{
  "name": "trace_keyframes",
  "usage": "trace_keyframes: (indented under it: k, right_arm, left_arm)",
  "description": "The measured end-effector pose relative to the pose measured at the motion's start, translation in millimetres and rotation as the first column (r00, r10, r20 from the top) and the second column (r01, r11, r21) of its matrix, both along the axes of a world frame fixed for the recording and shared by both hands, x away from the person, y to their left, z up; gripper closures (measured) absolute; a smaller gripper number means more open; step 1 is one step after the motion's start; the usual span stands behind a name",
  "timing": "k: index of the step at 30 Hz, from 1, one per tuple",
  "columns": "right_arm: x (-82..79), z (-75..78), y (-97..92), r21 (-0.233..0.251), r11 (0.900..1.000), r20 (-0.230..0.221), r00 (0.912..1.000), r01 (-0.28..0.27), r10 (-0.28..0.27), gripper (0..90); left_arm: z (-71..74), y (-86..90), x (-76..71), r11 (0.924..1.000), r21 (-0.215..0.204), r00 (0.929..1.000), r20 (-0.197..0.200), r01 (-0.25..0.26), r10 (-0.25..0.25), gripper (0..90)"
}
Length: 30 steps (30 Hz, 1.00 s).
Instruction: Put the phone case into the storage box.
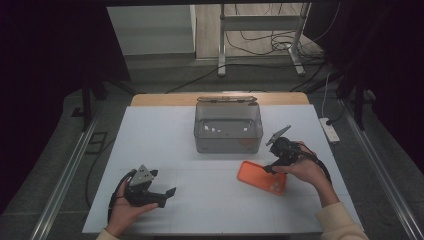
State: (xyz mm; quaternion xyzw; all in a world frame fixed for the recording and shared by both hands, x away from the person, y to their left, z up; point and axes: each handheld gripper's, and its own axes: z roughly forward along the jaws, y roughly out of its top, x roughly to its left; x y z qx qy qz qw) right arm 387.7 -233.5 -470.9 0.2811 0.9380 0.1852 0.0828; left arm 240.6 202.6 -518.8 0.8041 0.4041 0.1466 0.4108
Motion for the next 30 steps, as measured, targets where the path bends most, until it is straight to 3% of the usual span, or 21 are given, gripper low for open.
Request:
trace_keyframes:
  k: [11, 30]
  right_arm:
    - [3.7, -12.2, 3.1, -0.025, 0.9996, -0.035, 0.9993, -0.013, 0.012, 31.7]
    - [7.0, -16.1, 3.9, -0.025, 0.9993, -0.076, 0.9968, -0.028, 0.026, 47.5]
  left_arm:
    - [0.3, 0.0, 0.0, 1.0000, -0.001, 1.0000, -0.001, 0.001, -0.001, 7.2]
    - [0.4, 0.2, 0.0, 1.0000, -0.001, 1.0000, -0.001, 0.002, -0.002, 7.2]
